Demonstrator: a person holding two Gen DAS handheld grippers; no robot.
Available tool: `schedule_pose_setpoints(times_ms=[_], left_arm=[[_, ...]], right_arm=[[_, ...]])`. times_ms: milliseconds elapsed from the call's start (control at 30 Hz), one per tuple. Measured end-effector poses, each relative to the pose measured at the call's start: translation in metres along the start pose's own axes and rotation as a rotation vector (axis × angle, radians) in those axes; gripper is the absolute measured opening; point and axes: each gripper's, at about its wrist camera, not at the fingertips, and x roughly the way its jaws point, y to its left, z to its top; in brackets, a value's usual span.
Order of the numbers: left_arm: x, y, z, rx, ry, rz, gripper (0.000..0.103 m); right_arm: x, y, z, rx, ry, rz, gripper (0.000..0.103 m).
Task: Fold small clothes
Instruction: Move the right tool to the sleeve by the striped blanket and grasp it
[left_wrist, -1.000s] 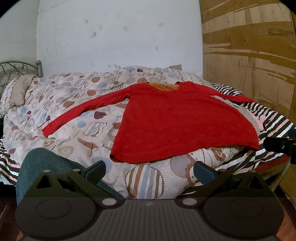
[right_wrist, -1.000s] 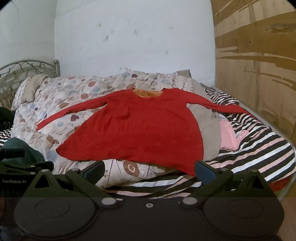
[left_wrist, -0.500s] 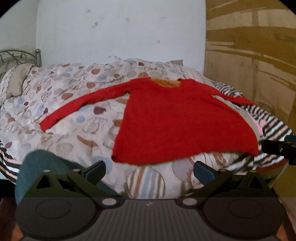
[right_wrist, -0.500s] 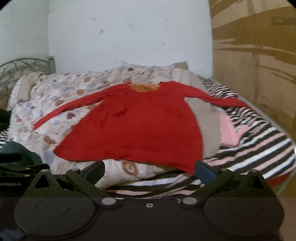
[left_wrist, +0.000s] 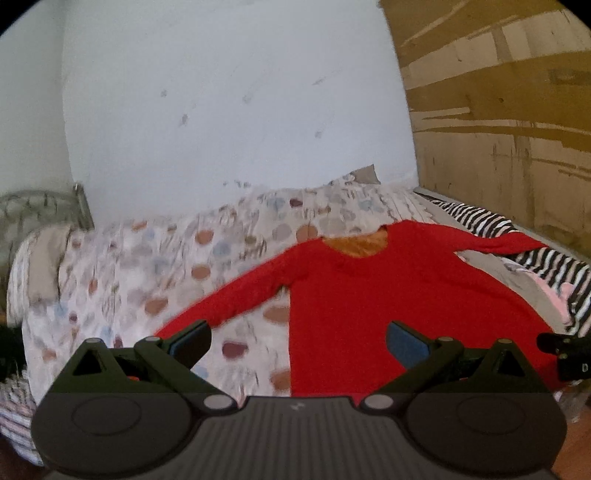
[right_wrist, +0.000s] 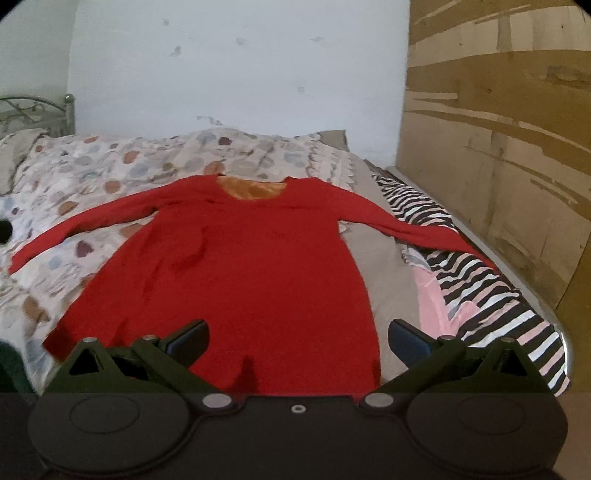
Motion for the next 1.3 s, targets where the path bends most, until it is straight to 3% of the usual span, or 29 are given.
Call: schedule_pose_setpoints(times_ms=[133,300,467,700,1000,1167,1300], left_arm=[[0.036,-0.01,0.023,0.027,0.009,0.015,0.103],[0.094,-0.02,0.039,0.043,0.089,-0.006,0.103],[0.15,-0.021,0.035,0.023,0.162,-0.038,0.103],[0.225,-0.023,0.019,-0.015,0.286,-0.073,0.103],[0.265,-0.034,0.002,-0.045,0.319,-0.113,0.103],[0.279,-0.035,-0.014,-0.078,0.374,-0.137,0.103],[0.28,-0.032,-0.024,-0.104,0.372,-0.142,0.103]], right_arm=[[0.021,-0.001,0.012,-0.012,-0.004,-0.026,0.103],[0.053,-0.006,0.025,-0.022,-0.013,-0.062,0.103],[0.088,-0.018,0.032,0.024,-0.035,-0.102,0.103],[0.126,-0.039,0.038,0.114,-0.088,-0.048,0.103],[0.159,-0.067,0.049,0.168,-0.135,-0.04,0.103],[0.174,-0.082,0.057,0.143,-0.099,-0.066,0.103],[0.188,-0.09,0.059,0.122,-0.079,-0.076,0.103]])
